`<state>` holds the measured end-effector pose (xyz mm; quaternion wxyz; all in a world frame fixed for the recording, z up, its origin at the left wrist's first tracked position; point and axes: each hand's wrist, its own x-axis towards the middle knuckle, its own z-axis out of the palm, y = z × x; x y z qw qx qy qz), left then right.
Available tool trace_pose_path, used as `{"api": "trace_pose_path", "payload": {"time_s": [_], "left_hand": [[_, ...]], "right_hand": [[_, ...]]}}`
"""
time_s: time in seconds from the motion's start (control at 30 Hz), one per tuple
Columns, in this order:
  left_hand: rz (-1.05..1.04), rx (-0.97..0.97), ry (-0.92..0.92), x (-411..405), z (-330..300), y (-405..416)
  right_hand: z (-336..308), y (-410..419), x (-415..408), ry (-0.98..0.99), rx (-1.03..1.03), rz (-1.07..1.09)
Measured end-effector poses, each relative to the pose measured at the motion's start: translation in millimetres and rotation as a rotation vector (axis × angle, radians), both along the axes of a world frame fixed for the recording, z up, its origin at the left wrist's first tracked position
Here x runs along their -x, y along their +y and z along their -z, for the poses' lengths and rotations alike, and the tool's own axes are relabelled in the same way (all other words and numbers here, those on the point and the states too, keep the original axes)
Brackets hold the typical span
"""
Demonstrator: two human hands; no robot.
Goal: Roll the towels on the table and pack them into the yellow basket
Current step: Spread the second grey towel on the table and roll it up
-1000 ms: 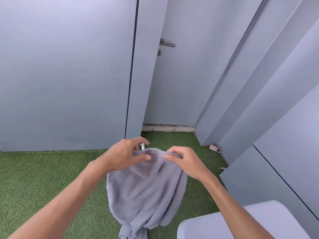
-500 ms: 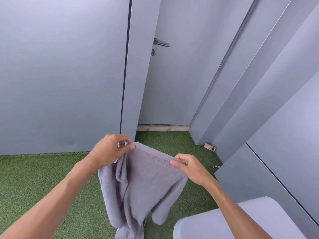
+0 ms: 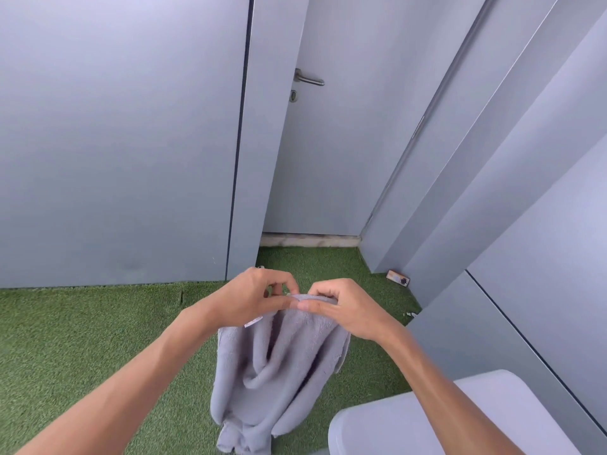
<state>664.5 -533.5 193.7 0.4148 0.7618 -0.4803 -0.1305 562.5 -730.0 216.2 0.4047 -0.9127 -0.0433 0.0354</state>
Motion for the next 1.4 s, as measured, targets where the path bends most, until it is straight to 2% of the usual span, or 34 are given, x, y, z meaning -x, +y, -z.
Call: {"api": "trace_pose_path", "payload": {"time_s": [0.17,0.3,0.5,0.67,0.8,0.9,0.97,1.07,1.27,1.4], "left_hand": [[-0.159,0.012,-0.054,-10.4,-7.9,12.5],[-0.328,0.036,0.017,-33.0,-4.2,37.6],[-0.380,0.013,0.021,-23.8,22.8,42.2],[-0.321,-0.074,0.039,-6.5,37.4,39.5],[-0.186,-0.406,0.022,9.6,55.2,45.5],[-0.155,-0.570,0.054,12.8,81.1,57.2],[-0.205,-0.579,0.053,16.9,95.7,58.1],[-0.275,-0.575,0.072,27.1,110.4,49.4],[-0.200,-0.532,0.211,65.4,129.3,10.0],[-0.163,-0.610,0.312,95.3,160.6,-26.0]], "right_hand": [[11.3,-18.1,10.8,0.055,-0.061,0.035],[23.9,-50.4,31.6,0.160,-0.074,0.107],[52.0,-61.9,58.3,0.373,0.036,0.150],[68.5,-68.2,78.8,0.275,0.168,0.335],[72.0,-81.4,90.7,0.234,0.321,0.545],[75.5,-106.1,108.7,0.224,0.241,0.751],[77.8,-125.5,120.9,0.182,0.191,0.858],[77.9,-158.8,138.6,0.101,0.304,0.911],[82.0,-243.6,170.1,0.044,0.442,0.942],[104.9,-307.1,187.6,0.084,0.445,0.945]]}}
